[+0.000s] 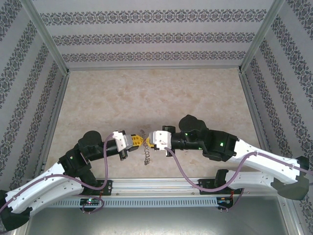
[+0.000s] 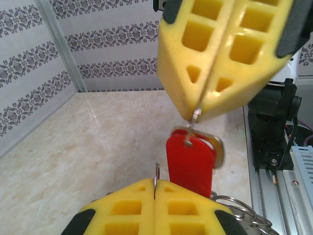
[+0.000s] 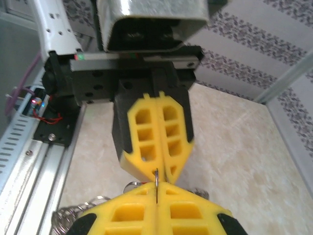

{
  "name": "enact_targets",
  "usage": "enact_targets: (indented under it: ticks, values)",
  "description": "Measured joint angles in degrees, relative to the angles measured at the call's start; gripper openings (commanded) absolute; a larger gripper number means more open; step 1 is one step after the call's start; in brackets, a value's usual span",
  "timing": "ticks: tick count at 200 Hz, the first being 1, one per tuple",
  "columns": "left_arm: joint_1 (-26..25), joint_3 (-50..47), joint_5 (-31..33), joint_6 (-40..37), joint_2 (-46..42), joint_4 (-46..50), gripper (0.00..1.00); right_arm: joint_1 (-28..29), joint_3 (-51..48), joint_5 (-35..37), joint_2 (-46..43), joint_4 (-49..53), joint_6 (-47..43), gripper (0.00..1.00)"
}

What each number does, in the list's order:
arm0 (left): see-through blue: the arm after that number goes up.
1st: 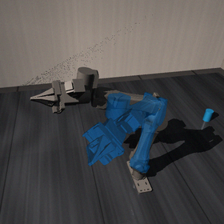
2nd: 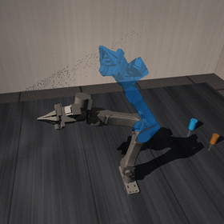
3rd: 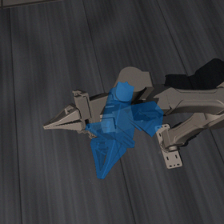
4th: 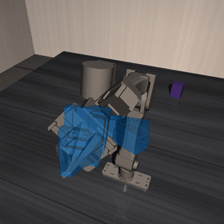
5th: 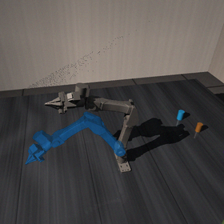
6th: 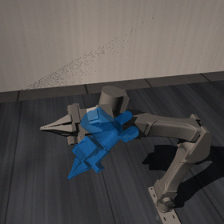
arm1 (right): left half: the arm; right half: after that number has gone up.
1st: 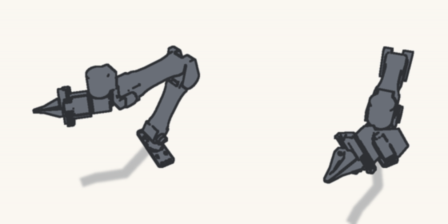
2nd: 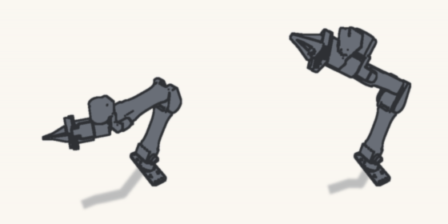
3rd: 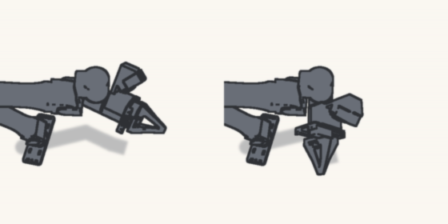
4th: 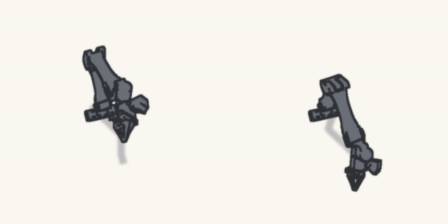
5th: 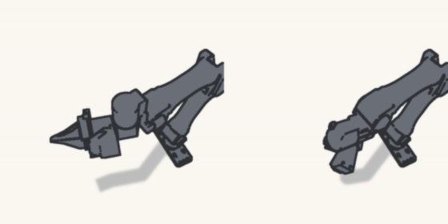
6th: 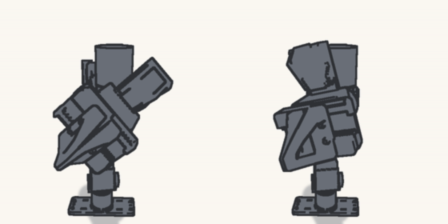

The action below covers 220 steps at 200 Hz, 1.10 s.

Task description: Put the keys on the keyring

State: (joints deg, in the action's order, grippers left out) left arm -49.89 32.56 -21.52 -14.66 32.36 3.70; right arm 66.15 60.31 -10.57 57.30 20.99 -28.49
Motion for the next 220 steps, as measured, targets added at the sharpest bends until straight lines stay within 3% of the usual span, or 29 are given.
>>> enact_targets:
  ticks: [44,127,220]
  values:
    - [0.00,0.00,0.59,0.00,0.00,0.07,0.00,-0.02,-1.25,4.85,-0.31,0.39,-0.02,0.00]
    - [0.00,0.00,0.72,-0.02,0.07,0.17,0.00,-0.04,-1.38,4.13,0.44,0.61,0.02,0.00]
    - [0.00,0.00,0.79,-0.17,0.13,0.17,0.00,-0.79,-1.68,8.37,-3.67,1.53,-0.02,0.00]
